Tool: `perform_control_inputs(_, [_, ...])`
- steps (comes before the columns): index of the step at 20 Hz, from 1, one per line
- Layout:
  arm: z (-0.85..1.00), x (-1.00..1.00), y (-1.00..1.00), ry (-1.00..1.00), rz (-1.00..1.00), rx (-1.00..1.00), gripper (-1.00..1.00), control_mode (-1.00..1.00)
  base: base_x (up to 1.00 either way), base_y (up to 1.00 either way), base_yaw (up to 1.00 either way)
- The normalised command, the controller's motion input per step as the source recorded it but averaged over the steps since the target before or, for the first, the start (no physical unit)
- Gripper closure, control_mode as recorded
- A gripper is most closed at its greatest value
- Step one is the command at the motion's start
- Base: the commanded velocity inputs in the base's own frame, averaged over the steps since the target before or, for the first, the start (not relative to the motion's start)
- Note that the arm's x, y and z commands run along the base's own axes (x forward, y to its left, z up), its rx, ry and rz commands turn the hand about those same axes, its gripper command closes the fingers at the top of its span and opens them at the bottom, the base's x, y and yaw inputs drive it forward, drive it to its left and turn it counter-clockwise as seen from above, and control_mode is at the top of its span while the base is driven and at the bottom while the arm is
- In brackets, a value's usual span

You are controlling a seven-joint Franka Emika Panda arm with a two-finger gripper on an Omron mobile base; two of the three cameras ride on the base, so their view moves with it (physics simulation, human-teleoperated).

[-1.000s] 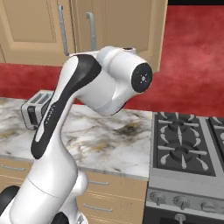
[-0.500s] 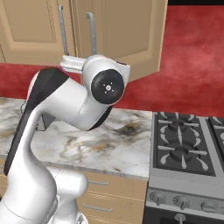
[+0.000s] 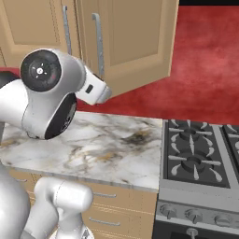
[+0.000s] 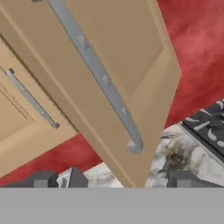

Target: Open the cabinet, pick the kettle from the cabinet, and place it in the sink.

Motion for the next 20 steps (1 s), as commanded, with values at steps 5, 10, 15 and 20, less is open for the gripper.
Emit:
perform_control_inputs(5, [-0.04, -0.23, 0.39, 0.23, -0.30, 0.19, -1.00, -1.00, 0.00, 0.00, 0.00])
perform_control_inputs(10, [-0.09, -0.04, 0.40, 0.30, -0.35, 0.18, -1.00, -1.00, 0.00, 0.00, 0.00])
perform_control_inputs(15, [-0.15, 0.19, 0.35, 0.23, -0.41, 0.21, -1.00, -1.00, 0.00, 0.00, 0.00])
perform_control_inputs(20, [-0.18, 0.29, 0.22, 0.05, -0.29, 0.38, -1.00, -1.00, 0.00, 0.00, 0.00])
